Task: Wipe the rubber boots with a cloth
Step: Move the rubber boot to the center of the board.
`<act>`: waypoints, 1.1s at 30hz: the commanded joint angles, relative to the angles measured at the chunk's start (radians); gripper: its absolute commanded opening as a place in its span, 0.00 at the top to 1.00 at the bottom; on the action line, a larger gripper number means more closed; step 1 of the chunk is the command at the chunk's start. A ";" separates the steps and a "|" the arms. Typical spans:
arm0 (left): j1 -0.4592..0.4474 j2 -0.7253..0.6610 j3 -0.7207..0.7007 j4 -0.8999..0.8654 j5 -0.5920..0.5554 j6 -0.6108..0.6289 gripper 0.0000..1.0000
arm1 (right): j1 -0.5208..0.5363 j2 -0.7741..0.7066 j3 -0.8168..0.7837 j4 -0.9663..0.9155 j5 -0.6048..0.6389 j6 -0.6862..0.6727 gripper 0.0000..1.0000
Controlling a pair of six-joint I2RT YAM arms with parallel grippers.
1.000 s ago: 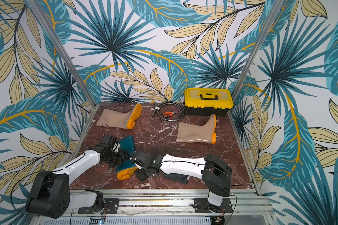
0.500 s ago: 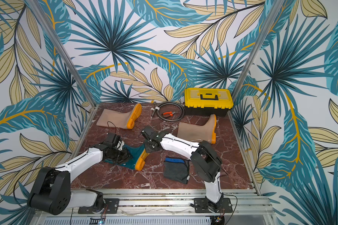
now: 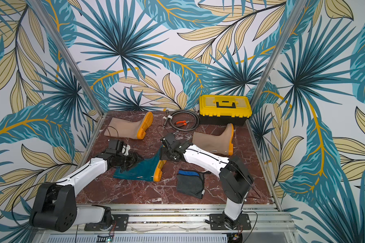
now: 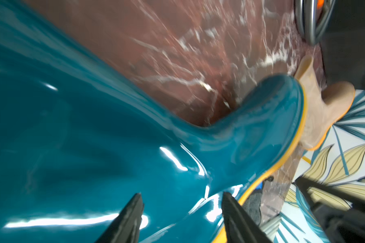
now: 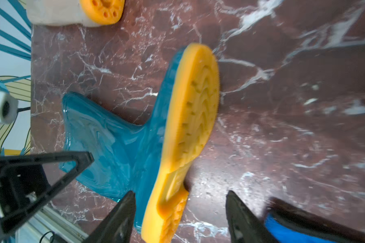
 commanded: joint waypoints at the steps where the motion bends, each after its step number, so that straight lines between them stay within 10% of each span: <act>1: 0.082 0.002 0.016 -0.059 0.045 0.102 0.33 | 0.025 0.099 0.050 0.045 -0.055 0.089 0.25; 6: 0.166 0.026 0.026 -0.071 0.044 0.164 0.26 | 0.020 0.249 0.176 -0.083 0.037 0.047 0.26; 14: 0.188 0.042 0.070 -0.074 0.078 0.188 0.24 | -0.077 0.209 0.129 -0.189 0.187 -0.024 0.89; 21: 0.124 0.058 0.080 -0.074 0.082 0.211 0.23 | -0.132 0.172 0.139 -0.262 0.221 -0.134 0.89; 26: 0.122 0.071 0.081 -0.076 0.082 0.243 0.19 | -0.136 0.138 0.157 -0.297 0.182 -0.292 0.78; 29: 0.148 0.088 0.102 -0.074 0.128 0.276 0.13 | -0.135 0.053 0.132 -0.348 0.210 -0.310 0.30; 33: 0.161 0.133 0.161 -0.074 0.171 0.340 0.12 | -0.132 -0.138 -0.034 -0.361 0.237 -0.225 0.13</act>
